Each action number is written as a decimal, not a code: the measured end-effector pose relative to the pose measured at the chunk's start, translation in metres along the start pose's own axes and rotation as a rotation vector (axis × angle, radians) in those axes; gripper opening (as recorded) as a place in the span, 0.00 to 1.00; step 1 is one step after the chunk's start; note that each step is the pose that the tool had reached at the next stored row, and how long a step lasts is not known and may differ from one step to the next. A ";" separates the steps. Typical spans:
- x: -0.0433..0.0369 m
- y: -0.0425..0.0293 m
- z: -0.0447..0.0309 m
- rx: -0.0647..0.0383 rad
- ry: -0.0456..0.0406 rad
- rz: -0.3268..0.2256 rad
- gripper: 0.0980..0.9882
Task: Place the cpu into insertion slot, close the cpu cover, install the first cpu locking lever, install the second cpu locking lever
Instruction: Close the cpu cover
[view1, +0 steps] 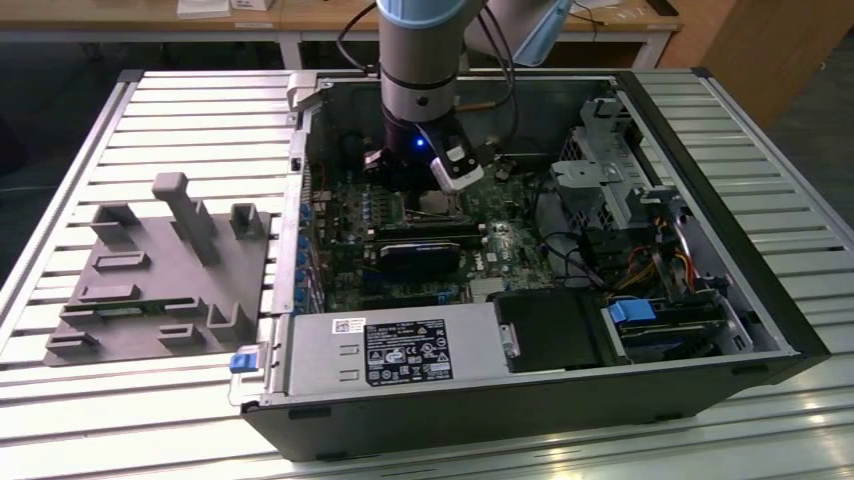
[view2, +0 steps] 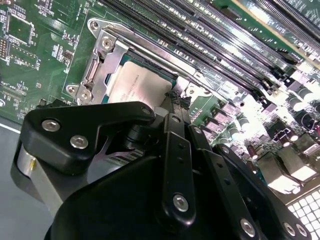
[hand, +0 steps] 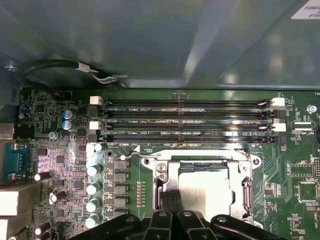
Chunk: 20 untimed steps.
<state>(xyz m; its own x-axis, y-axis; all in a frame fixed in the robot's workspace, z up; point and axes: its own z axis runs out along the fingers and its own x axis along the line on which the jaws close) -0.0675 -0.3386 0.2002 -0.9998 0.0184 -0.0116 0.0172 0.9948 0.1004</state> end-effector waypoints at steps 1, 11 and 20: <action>0.0000 0.0000 0.0001 0.000 0.0001 0.000 0.00; -0.0003 0.0000 0.0008 0.001 -0.0002 0.000 0.00; -0.0013 0.0000 0.0007 0.001 0.0000 0.000 0.00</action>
<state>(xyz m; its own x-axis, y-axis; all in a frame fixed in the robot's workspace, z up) -0.0662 -0.3386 0.1996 -0.9998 0.0183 -0.0116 0.0171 0.9949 0.0992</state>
